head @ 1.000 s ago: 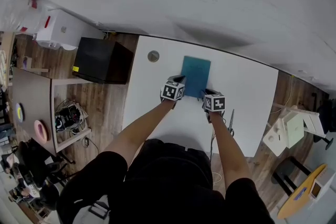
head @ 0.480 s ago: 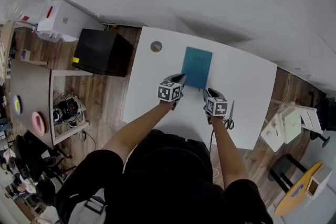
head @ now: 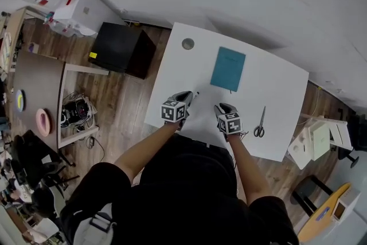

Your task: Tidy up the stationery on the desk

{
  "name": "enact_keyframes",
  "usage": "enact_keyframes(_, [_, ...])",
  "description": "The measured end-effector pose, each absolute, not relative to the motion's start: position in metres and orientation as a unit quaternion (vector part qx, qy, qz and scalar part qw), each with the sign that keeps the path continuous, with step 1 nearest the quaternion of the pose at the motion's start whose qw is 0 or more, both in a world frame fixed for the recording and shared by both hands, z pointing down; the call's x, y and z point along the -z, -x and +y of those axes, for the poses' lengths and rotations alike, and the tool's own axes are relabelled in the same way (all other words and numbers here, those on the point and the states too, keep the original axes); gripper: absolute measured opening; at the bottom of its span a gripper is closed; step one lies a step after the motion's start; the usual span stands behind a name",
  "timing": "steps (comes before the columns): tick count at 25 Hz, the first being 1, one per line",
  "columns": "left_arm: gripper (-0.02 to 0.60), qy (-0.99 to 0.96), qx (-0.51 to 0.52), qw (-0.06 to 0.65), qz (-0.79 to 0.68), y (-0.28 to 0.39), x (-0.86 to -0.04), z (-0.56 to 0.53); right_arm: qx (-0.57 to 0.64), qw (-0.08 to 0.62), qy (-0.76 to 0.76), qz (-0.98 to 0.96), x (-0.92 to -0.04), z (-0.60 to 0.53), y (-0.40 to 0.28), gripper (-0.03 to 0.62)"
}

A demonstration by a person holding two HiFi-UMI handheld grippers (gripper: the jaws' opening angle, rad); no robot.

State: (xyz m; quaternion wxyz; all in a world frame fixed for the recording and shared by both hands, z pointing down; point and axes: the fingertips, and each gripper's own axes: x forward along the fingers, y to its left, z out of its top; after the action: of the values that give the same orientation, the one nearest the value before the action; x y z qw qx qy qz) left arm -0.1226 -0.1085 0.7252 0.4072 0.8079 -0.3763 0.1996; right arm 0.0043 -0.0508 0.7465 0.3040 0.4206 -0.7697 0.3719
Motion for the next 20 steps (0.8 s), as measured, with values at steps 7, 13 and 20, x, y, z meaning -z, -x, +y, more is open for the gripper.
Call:
enact_keyframes(7, [0.020, -0.804, -0.226, 0.398, -0.380, 0.168, -0.744, -0.066, -0.355, 0.328, -0.386, -0.786, -0.751, -0.043, 0.054, 0.110])
enact_keyframes(13, [0.021, -0.793, -0.245, 0.433, -0.353, 0.181, -0.772, -0.049, -0.445, 0.280, -0.414, -0.743, -0.774, -0.047, 0.077, 0.110])
enact_keyframes(20, [0.021, -0.809, -0.328, 0.423, -0.243, 0.159, -0.794, -0.018, -0.552, 0.187, -0.462, -0.668, -0.791, -0.054, 0.093, 0.110])
